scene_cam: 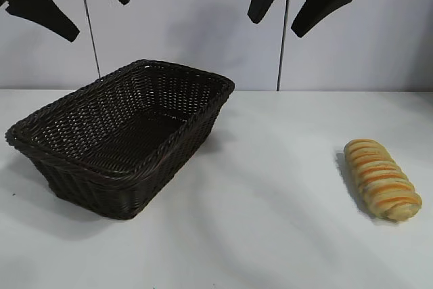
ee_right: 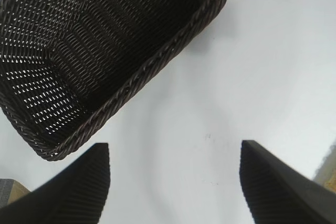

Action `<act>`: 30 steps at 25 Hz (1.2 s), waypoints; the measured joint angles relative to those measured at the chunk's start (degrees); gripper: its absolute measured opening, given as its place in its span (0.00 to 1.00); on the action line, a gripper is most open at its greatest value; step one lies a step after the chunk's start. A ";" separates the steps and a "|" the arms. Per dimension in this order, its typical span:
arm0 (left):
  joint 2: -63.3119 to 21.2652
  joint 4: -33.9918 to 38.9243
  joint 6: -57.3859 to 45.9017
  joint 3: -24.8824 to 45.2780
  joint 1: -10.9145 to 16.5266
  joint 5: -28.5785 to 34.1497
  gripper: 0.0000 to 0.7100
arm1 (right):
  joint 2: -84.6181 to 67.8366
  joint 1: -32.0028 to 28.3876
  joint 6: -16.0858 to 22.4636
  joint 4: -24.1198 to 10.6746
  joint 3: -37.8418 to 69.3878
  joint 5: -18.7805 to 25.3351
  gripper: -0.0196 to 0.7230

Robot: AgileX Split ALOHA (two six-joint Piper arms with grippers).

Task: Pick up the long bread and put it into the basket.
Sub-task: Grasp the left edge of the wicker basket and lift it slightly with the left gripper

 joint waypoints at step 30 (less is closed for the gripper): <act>-9.92 8.78 -45.19 25.06 -7.99 -22.50 0.84 | 0.00 0.00 -0.06 0.00 0.00 0.00 0.71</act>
